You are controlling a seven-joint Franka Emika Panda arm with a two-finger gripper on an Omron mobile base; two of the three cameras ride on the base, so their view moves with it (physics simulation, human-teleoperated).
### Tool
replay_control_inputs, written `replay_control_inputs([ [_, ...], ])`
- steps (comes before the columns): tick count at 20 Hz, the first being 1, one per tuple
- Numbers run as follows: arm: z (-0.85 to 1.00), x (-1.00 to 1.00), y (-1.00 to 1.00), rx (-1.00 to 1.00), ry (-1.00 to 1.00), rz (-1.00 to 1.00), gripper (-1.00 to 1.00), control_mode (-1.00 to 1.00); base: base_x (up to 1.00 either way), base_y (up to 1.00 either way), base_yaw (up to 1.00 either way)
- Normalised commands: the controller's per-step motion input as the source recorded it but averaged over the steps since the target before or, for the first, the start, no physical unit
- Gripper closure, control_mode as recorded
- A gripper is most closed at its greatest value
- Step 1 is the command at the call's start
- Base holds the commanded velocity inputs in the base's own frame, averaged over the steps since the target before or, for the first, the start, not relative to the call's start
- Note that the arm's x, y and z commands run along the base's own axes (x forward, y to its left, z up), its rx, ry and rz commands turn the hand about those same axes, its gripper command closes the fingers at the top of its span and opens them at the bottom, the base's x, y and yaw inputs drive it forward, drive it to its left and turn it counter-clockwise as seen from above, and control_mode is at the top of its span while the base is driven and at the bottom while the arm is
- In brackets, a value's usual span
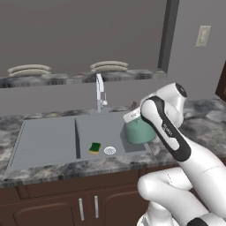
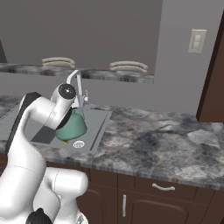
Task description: Open the cabinet, pick the kettle from the cabinet, and place it in the sink.
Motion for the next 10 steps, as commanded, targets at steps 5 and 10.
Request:
replay_control_inputs([
  [5, -0.19, 0.33, 0.14, 0.0, 0.0, 0.1, 1.0, -1.0, 0.0, 0.0, 0.0],
  [10, -0.2, 0.37, 0.16, 0.0, 0.01, 0.09, 1.0, -1.0, 0.0, 0.0, 0.0],
])
